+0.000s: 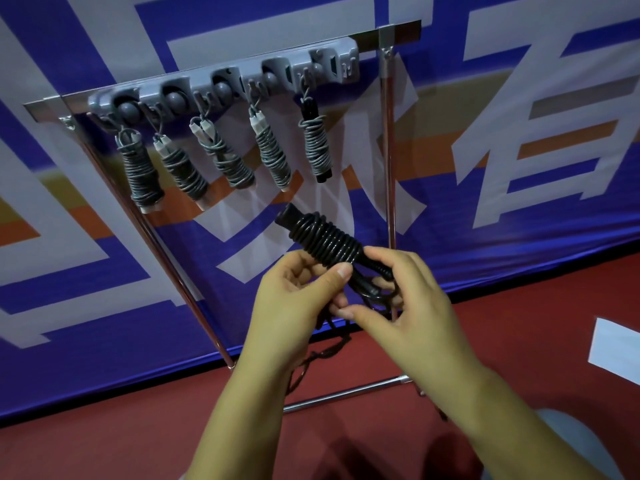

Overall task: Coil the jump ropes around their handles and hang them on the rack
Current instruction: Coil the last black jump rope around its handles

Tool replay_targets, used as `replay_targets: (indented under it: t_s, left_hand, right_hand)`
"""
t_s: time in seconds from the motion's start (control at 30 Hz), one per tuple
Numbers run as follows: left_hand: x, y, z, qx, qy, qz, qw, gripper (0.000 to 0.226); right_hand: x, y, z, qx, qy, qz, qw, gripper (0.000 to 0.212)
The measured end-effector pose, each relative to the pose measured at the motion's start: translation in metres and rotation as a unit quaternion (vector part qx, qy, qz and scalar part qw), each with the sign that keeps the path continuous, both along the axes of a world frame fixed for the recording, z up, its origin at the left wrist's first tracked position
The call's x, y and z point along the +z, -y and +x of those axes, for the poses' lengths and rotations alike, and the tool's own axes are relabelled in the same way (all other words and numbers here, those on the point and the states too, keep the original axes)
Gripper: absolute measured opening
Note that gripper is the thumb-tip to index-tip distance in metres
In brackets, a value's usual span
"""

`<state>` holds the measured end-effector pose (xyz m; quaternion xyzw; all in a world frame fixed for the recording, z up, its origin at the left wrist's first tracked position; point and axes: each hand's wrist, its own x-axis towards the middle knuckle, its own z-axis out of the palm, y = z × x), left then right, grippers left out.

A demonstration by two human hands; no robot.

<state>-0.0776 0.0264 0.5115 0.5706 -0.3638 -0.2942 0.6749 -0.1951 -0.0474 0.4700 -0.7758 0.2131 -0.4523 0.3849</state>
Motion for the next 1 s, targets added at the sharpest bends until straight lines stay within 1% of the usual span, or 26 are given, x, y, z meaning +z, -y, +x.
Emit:
replay_targets:
  t_s: [0.17, 0.27, 0.5, 0.57, 0.63, 0.73, 0.8, 0.87, 0.93, 1.0]
  left_hand:
    - [-0.001, -0.001, 0.002, -0.002, -0.022, -0.012, 1.0, 0.019]
    - [-0.001, 0.0, 0.002, -0.007, -0.029, -0.014, 0.999, 0.017]
    - [-0.003, -0.001, 0.004, -0.038, -0.059, 0.003, 0.997, 0.039]
    - [-0.005, -0.001, 0.007, -0.057, -0.057, 0.015, 0.997, 0.042]
    - [-0.005, -0.001, 0.01, -0.088, -0.062, 0.01, 0.994, 0.039]
    - [-0.004, -0.004, 0.019, -0.156, -0.091, -0.013, 0.983, 0.027]
    - [-0.003, -0.006, 0.024, -0.193, -0.108, -0.015, 0.975, 0.029]
    - [-0.004, -0.007, 0.027, -0.229, -0.113, -0.015, 0.967, 0.036]
    - [-0.005, -0.008, 0.027, -0.26, -0.113, -0.028, 0.959, 0.039]
    - [-0.004, -0.009, 0.027, -0.258, -0.104, -0.032, 0.96, 0.039]
  right_hand:
    - [0.003, 0.005, -0.002, 0.018, -0.032, -0.045, 0.998, 0.067]
    - [0.005, 0.008, -0.004, 0.024, -0.036, -0.055, 0.998, 0.067]
    - [0.004, 0.017, -0.009, 0.009, -0.047, -0.092, 0.995, 0.053]
    - [0.003, 0.016, -0.009, 0.001, -0.039, -0.108, 0.993, 0.05]
    - [0.0, 0.014, -0.008, -0.011, -0.026, -0.122, 0.992, 0.047]
    - [-0.002, 0.013, -0.006, -0.022, 0.003, -0.115, 0.993, 0.044]
    - [-0.002, 0.012, -0.005, -0.026, 0.018, -0.115, 0.993, 0.042]
    - [-0.002, 0.01, -0.004, -0.024, 0.03, -0.106, 0.994, 0.039]
    - [-0.002, 0.008, -0.004, -0.014, 0.041, -0.075, 0.996, 0.036]
    - [0.001, 0.004, -0.005, 0.006, 0.058, -0.015, 0.998, 0.033]
